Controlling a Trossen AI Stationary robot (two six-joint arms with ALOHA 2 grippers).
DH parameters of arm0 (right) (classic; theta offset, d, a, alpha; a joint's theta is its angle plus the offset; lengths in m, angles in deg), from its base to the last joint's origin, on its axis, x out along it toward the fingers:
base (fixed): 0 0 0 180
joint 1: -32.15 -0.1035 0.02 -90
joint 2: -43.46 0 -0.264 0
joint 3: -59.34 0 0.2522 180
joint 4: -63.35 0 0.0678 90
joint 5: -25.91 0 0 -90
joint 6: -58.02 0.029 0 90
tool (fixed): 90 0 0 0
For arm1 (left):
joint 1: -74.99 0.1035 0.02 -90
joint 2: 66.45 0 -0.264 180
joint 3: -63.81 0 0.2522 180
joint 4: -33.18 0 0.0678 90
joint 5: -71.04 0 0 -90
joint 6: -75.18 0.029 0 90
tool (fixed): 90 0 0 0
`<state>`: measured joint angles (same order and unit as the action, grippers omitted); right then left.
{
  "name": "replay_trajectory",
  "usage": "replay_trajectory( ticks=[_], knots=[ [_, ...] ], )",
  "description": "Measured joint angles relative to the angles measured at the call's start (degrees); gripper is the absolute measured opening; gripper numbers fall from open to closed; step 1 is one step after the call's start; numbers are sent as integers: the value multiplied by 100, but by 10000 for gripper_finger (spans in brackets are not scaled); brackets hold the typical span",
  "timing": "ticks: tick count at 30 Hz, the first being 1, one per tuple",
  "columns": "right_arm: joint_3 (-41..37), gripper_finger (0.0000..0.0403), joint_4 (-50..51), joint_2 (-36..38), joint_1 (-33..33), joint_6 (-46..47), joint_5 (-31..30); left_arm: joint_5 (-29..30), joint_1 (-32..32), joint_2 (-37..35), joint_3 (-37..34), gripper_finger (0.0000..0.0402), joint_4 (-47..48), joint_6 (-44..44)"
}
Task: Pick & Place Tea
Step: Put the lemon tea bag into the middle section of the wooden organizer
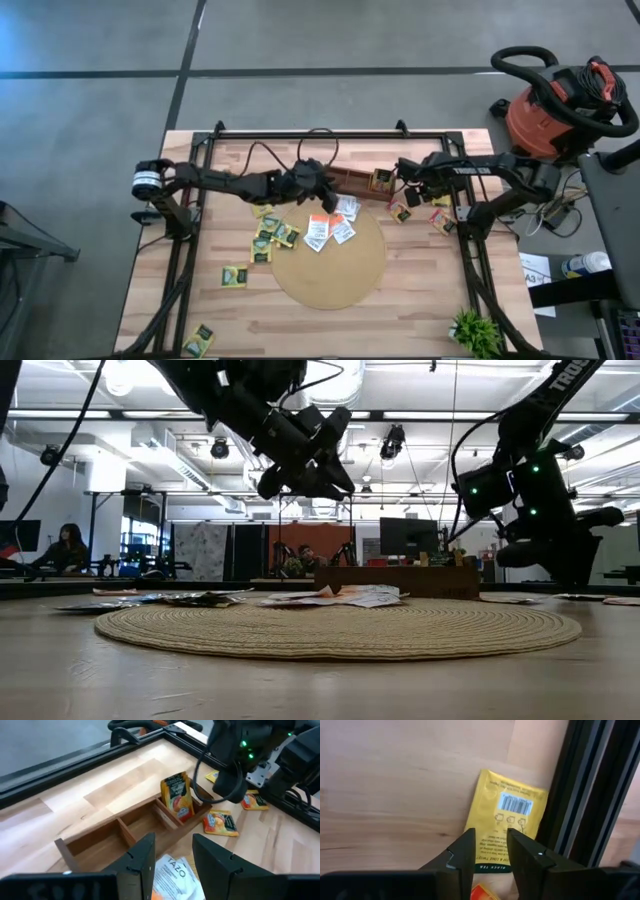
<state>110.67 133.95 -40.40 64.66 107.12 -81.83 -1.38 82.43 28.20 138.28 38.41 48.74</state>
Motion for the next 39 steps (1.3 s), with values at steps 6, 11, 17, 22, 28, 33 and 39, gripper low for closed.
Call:
replay_trajectory(
  ticks=[6,11,17,22,28,33,39],
  knots=[
    [-217,97,-27,-204,-3,70,381,-601,326,-2,0,126,0,155],
    [-147,84,24,-242,-145,-144,646,-776,502,-4,0,126,0,286],
    [111,70,-308,-164,-388,-1277,1325,-877,570,-4,0,126,0,272],
    [137,61,-801,-148,-587,-1839,2297,-896,559,-7,0,126,0,139],
    [132,59,-837,-151,-965,-1955,2535,-909,542,-7,0,126,1,-314],
    [127,59,-960,-154,-1323,-1942,2852,-907,514,-37,0,126,2,-541],
    [119,59,-1190,-164,-1834,-1930,3255,-904,349,-99,2,126,-2,-877]
  ],
)
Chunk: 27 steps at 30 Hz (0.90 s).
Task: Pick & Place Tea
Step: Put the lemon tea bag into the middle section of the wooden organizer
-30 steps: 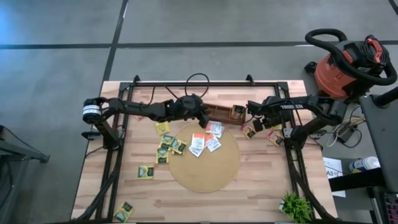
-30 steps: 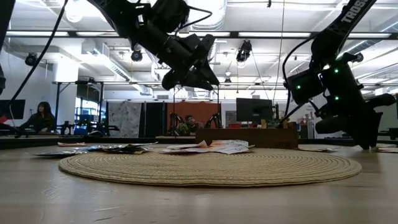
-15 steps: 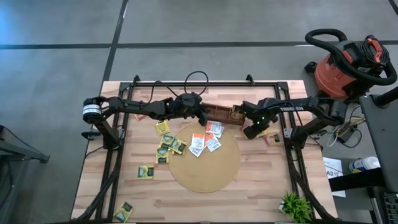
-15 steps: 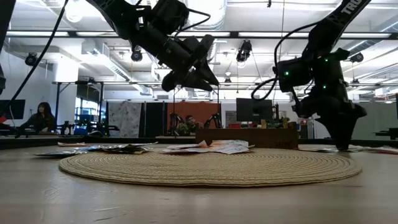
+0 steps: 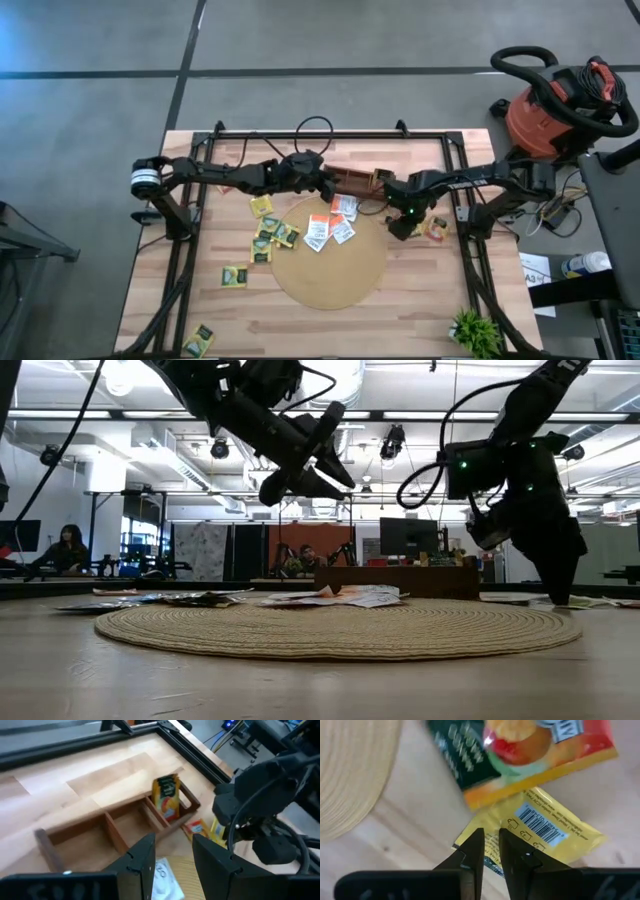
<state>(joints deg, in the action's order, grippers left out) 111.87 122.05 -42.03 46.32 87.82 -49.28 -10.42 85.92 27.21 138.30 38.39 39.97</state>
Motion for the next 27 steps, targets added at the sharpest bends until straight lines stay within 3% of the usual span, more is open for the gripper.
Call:
replay_trajectory(
  ticks=[12,17,27],
  knots=[
    [-37,59,-746,-11,-1059,20,653,192,-851,-3,0,126,2,-1209],
    [-53,59,-1086,-13,-1495,21,950,753,-1336,-3,0,126,1,-1675],
    [22,59,-1260,68,-2446,107,854,2011,-2151,-3,0,126,1,-2566]
  ],
)
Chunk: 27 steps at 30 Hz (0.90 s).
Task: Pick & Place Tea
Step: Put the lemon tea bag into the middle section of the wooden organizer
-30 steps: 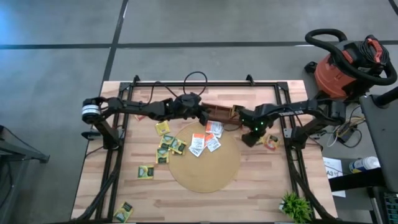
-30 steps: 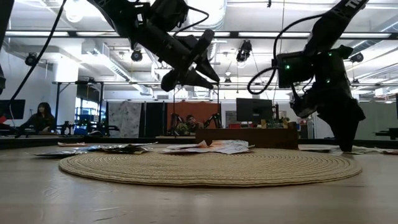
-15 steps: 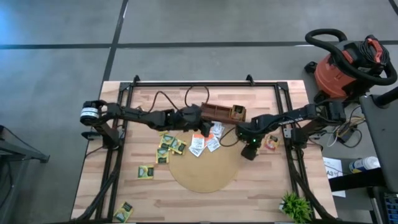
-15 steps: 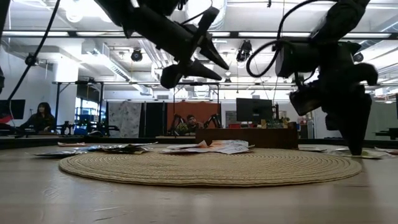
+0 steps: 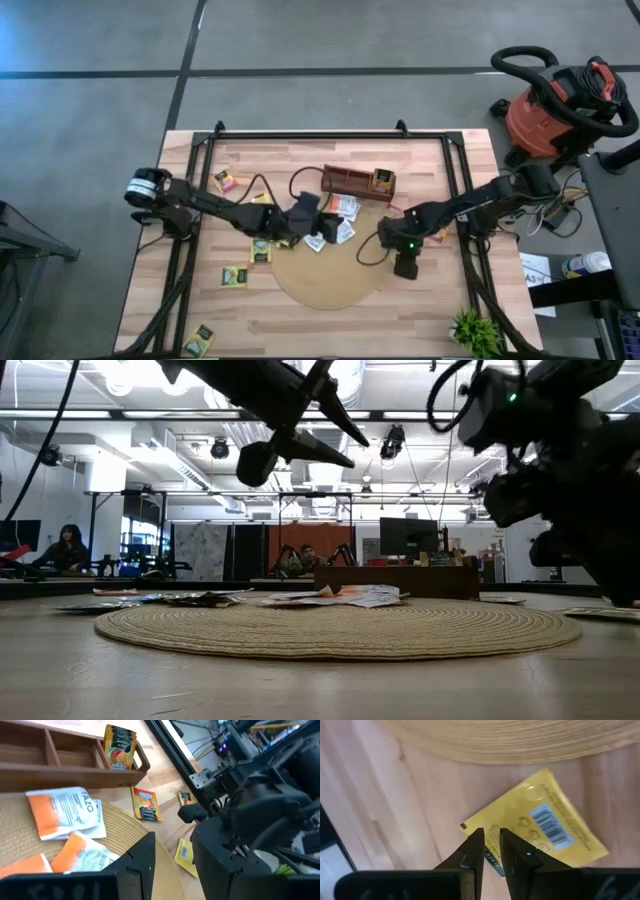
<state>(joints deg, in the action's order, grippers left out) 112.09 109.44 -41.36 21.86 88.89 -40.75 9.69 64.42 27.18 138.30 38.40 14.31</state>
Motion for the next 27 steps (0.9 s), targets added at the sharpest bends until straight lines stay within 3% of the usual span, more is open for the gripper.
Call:
replay_trajectory(
  ticks=[6,14,21,27],
  knots=[
    [89,59,-14,479,-430,56,-724,372,-385,0,0,126,1,-522],
    [161,59,10,1523,-788,576,-2332,1007,-914,0,0,126,-5,-723],
    [163,59,283,1806,-923,1578,-2550,780,-1036,0,0,126,-29,-568],
    [163,59,73,1408,-933,2147,-2583,509,-1031,0,0,126,51,-403]
  ],
)
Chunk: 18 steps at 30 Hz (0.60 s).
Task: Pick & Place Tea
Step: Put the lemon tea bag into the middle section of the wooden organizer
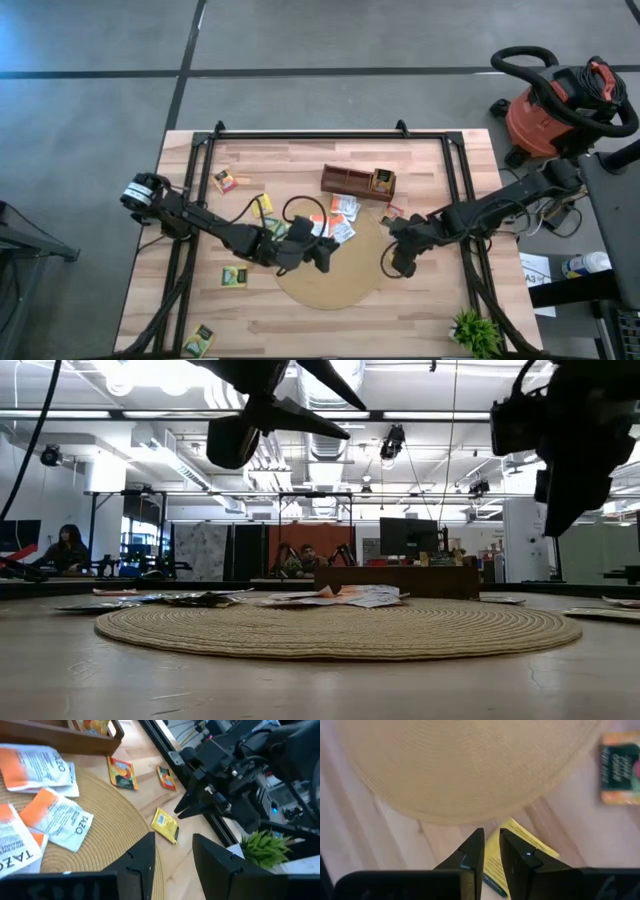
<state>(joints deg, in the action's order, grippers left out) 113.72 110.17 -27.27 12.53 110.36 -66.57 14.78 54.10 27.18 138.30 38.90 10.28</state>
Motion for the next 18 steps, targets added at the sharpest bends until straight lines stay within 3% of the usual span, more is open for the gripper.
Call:
replay_trajectory(
  ticks=[6,18],
  knots=[
    [2,59,-1166,-432,-3,-630,1026,-898,-37,0,0,126,25,58],
    [4,59,-1148,-1050,-189,475,1344,-1215,-196,0,-11,126,228,80]
  ],
)
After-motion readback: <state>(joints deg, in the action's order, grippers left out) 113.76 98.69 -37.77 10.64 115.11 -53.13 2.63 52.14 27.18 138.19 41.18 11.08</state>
